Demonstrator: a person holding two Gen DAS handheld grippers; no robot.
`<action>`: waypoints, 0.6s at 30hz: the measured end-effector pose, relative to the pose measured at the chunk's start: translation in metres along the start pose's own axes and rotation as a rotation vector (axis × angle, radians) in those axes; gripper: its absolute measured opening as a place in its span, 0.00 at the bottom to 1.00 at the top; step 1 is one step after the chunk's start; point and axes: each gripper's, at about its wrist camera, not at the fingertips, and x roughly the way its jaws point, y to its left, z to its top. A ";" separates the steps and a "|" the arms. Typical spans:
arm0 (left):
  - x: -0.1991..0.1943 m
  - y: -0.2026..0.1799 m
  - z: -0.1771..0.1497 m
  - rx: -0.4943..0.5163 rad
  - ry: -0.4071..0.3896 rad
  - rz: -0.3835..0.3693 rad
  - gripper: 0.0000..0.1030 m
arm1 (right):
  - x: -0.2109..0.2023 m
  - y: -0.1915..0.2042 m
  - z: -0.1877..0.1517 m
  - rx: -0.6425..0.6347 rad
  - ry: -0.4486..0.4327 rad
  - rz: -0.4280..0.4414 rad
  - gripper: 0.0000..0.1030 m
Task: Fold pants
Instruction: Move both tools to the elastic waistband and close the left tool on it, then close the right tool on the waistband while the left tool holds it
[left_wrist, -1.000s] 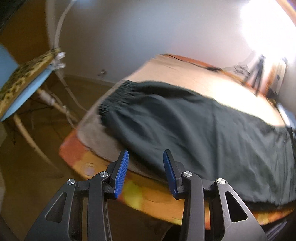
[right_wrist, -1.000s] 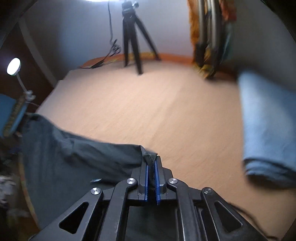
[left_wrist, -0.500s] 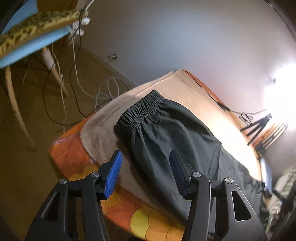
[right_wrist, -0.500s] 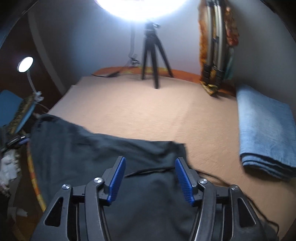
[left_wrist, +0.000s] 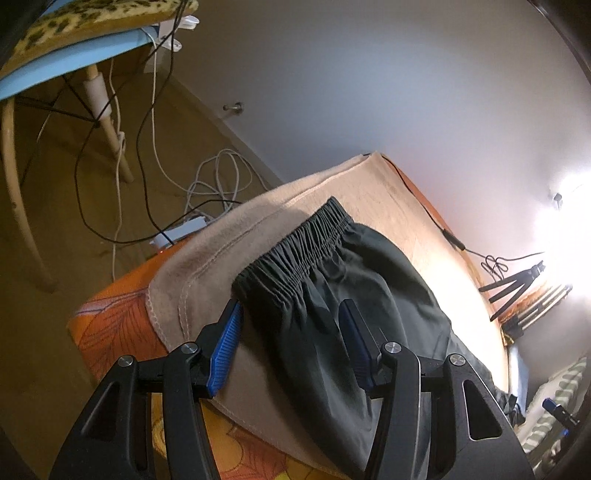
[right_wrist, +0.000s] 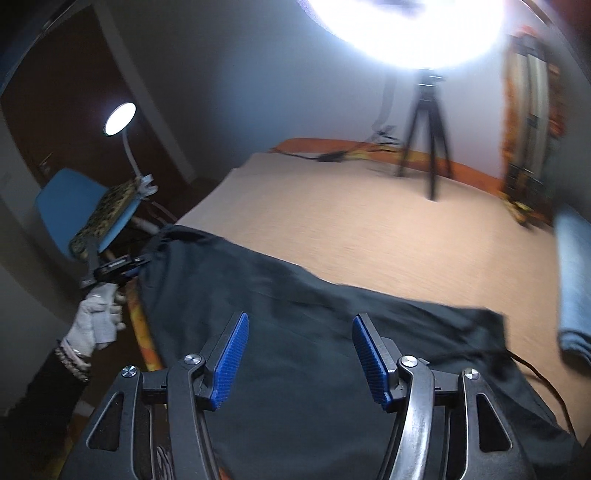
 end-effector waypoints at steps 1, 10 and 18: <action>0.000 0.001 0.000 -0.003 -0.009 0.001 0.48 | 0.008 0.011 0.007 -0.014 0.011 0.018 0.60; -0.002 0.009 0.002 0.000 -0.078 -0.053 0.18 | 0.085 0.110 0.059 -0.111 0.091 0.152 0.61; -0.019 -0.028 -0.010 0.255 -0.144 -0.050 0.14 | 0.159 0.182 0.109 -0.098 0.181 0.250 0.66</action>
